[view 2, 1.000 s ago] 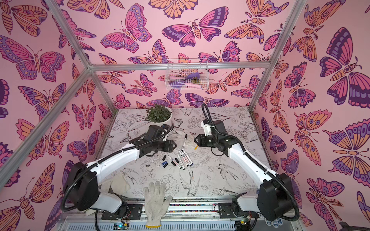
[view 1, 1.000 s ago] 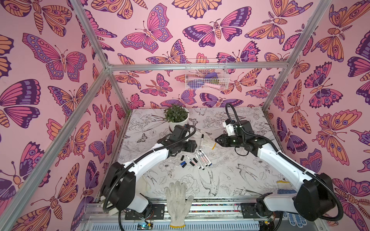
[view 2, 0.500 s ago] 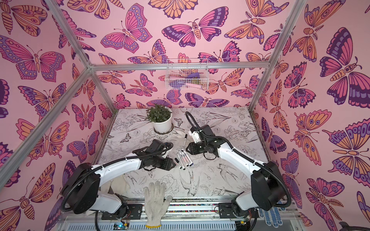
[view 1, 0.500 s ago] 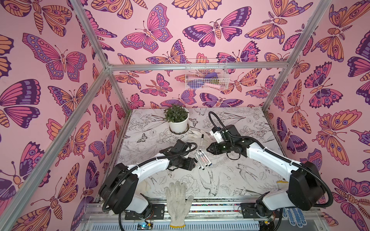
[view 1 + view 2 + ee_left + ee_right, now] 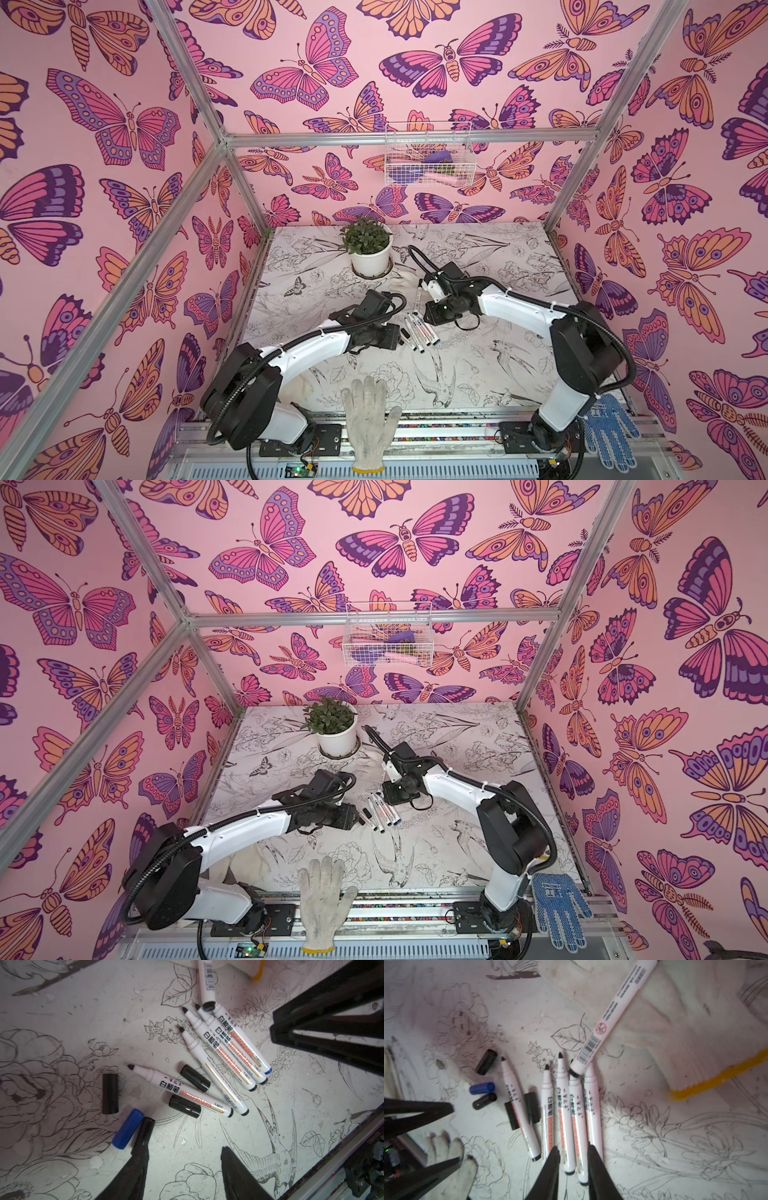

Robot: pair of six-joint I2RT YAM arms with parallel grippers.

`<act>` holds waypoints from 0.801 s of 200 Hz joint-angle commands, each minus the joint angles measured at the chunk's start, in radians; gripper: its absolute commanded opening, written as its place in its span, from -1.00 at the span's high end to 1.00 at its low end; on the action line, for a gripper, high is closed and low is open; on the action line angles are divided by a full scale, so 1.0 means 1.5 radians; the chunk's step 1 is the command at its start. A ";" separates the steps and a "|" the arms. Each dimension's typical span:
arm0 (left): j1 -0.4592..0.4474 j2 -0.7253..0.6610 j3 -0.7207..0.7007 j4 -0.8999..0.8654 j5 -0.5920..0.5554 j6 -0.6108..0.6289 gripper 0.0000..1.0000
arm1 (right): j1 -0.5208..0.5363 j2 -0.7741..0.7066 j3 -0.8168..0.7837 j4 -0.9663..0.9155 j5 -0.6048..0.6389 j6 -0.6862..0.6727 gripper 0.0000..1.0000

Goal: Insert pens into pen caps
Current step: Pick up a pen at the center of the table.

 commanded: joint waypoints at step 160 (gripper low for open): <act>0.034 -0.070 -0.043 0.021 -0.012 -0.015 -0.18 | 0.062 0.140 0.086 -0.111 0.200 0.006 0.79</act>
